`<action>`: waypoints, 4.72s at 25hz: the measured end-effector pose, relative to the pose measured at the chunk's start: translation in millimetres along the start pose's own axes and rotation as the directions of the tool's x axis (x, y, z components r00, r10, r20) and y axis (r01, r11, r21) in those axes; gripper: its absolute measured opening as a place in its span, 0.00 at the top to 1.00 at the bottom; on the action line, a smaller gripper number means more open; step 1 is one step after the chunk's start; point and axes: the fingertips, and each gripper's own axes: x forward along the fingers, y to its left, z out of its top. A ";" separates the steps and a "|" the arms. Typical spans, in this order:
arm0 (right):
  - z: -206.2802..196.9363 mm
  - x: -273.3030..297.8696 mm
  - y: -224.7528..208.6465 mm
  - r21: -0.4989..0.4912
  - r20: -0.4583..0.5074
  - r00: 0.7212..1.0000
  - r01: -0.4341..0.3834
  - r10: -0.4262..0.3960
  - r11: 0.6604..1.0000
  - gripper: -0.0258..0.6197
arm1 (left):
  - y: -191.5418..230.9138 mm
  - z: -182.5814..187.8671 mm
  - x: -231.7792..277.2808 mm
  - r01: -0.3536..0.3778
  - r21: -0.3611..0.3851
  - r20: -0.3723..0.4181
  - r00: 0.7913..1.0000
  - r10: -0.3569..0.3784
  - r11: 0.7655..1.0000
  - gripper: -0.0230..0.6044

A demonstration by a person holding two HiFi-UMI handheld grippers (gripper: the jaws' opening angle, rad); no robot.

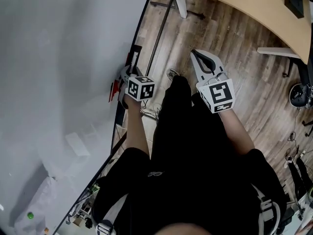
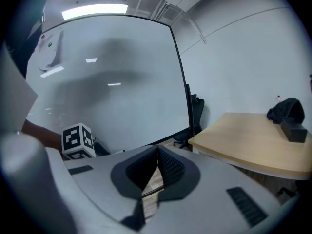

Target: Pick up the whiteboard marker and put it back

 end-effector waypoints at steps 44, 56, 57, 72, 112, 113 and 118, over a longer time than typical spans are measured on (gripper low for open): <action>42.2 -91.1 246.7 -0.258 0.061 0.829 -0.525 0.556 0.811 0.96 | 4.5 -129.0 -322.6 0.048 -0.807 0.436 0.721 0.538 0.589 0.86; 25.3 -140.7 336.8 -0.322 0.016 0.808 -0.553 0.589 0.768 0.96 | -13.8 -212.8 -367.6 0.077 -0.827 0.449 0.687 0.571 0.557 0.86; 22.9 -144.3 339.2 -0.327 0.013 0.808 -0.553 0.589 0.766 0.96 | -16.7 -217.0 -368.4 0.086 -0.831 0.451 0.683 0.575 0.550 0.86; 29.3 -133.0 331.0 -0.375 -0.046 0.716 -0.659 0.697 0.652 0.96 | -35.2 -196.6 -366.1 0.027 -0.872 0.369 0.692 0.620 0.490 0.86; 11.4 19.5 203.0 -0.233 -0.108 0.832 -0.553 0.544 0.800 0.96 | 20.2 -101.5 -160.3 -0.053 -0.374 0.189 0.973 0.132 0.926 0.86; 6.1 24.3 206.6 -0.225 -0.121 0.831 -0.556 0.543 0.800 0.96 | 21.9 -104.5 -151.5 -0.048 -0.351 0.179 0.977 0.117 0.935 0.86; -15.0 46.7 222.2 -0.192 -0.174 0.833 -0.552 0.526 0.811 0.96 | 21.6 -116.2 -110.3 -0.010 -0.244 0.128 0.991 0.042 0.970 0.86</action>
